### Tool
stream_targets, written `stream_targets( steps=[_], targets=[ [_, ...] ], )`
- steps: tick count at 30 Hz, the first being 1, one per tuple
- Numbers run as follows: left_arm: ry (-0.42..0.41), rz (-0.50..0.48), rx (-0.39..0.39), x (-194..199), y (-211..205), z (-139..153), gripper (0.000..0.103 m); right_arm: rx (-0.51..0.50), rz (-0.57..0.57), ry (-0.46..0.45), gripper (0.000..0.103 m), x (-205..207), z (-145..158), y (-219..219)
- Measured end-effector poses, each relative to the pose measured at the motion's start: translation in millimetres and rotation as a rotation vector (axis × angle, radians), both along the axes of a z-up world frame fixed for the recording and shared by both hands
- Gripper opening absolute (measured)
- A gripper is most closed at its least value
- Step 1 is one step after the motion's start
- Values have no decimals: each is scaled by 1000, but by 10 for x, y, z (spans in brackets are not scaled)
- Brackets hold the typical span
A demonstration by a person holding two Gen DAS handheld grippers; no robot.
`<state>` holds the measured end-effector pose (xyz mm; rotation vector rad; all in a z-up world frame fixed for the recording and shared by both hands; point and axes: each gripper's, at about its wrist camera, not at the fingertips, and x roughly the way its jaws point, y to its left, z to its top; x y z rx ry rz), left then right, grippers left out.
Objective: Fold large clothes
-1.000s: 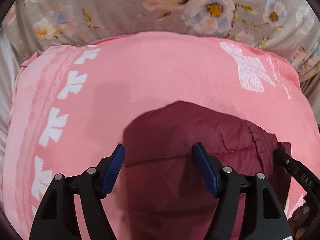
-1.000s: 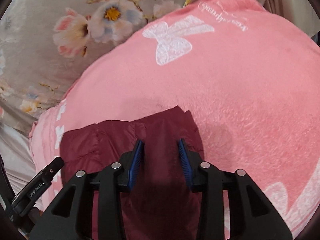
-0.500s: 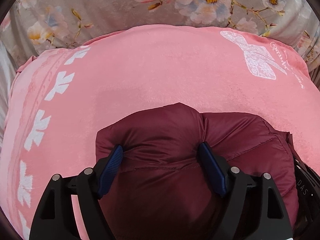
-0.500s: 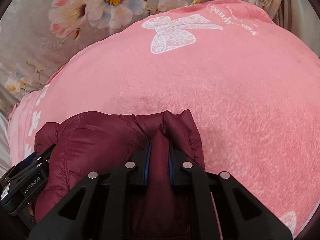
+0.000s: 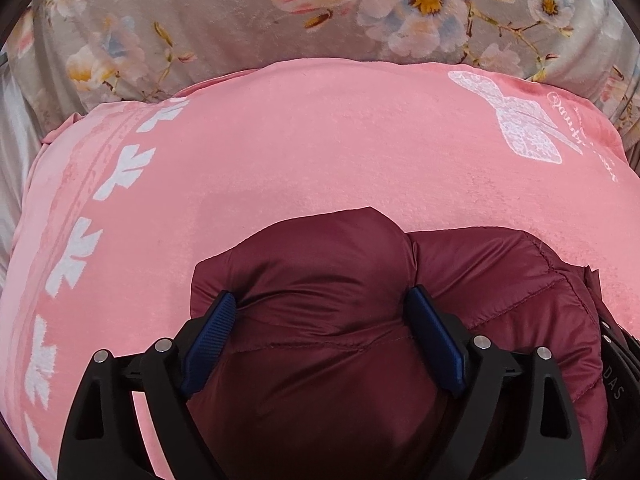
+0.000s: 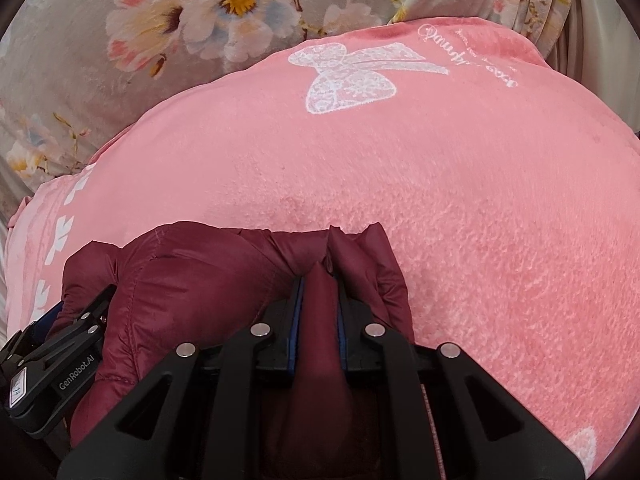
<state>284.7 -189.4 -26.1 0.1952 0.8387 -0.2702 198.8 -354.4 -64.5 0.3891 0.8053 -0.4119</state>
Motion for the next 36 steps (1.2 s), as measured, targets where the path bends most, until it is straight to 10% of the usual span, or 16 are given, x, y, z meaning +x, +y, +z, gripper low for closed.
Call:
stream_targets(
  steps=[36],
  targets=[
    [-19, 22, 13, 16, -4, 8, 90, -5, -1, -5, 11, 1, -1, -17]
  ],
)
